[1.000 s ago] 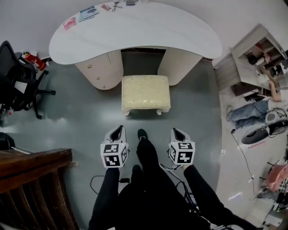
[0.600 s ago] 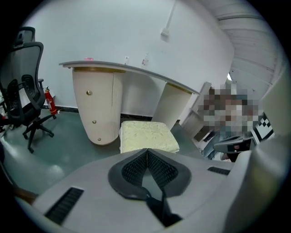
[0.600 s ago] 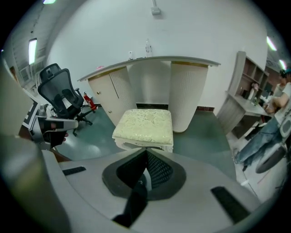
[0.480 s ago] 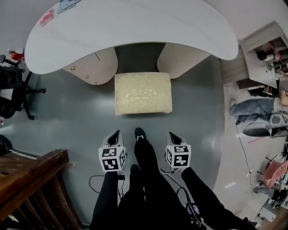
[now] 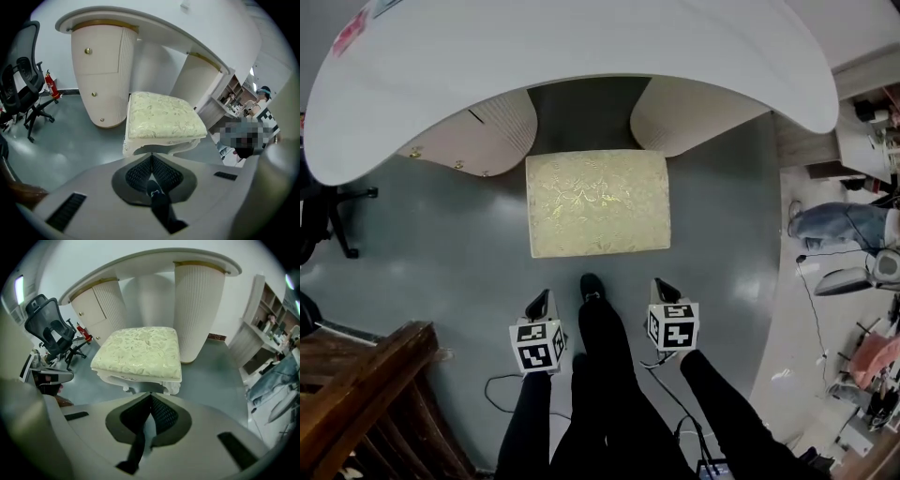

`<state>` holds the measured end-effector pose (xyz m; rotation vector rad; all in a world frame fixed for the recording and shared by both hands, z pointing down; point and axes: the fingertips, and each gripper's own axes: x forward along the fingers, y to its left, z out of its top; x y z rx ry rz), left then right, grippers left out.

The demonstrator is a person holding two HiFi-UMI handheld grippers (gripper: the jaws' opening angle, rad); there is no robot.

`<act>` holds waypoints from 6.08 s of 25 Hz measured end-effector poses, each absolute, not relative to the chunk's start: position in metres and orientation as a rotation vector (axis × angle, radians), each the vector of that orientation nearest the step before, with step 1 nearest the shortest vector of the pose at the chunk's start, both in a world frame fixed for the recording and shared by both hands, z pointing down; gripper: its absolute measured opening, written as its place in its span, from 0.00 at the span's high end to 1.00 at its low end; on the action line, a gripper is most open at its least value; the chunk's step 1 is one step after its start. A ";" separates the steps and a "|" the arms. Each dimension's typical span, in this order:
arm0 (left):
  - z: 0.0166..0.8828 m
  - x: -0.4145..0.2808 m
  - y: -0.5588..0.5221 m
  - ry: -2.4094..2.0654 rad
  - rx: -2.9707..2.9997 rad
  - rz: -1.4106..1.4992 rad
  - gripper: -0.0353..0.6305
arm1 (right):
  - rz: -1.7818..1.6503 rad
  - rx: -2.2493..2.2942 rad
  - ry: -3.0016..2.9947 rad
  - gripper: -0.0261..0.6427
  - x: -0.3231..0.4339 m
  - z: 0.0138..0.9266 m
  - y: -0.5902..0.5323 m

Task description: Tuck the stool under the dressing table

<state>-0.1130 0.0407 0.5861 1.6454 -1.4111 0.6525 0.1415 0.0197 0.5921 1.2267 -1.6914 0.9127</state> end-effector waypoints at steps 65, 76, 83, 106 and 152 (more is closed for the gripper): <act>0.733 -0.110 -0.093 -1.244 1.462 0.614 0.94 | 1.106 1.288 -1.515 0.95 0.144 0.711 -0.105; 0.731 -0.113 -0.118 -1.234 1.471 0.607 0.94 | 1.094 1.289 -1.531 0.95 0.140 0.711 -0.129; 0.725 -0.118 -0.161 -1.222 1.523 0.642 0.94 | 1.079 1.318 -1.551 0.95 0.133 0.706 -0.173; 0.737 -0.116 -0.169 -1.236 1.512 0.604 0.94 | 1.028 1.322 -1.589 0.95 0.131 0.711 -0.181; 0.671 -0.128 -0.074 -1.353 1.645 0.532 0.94 | 0.858 1.257 -1.824 0.96 0.114 0.667 -0.097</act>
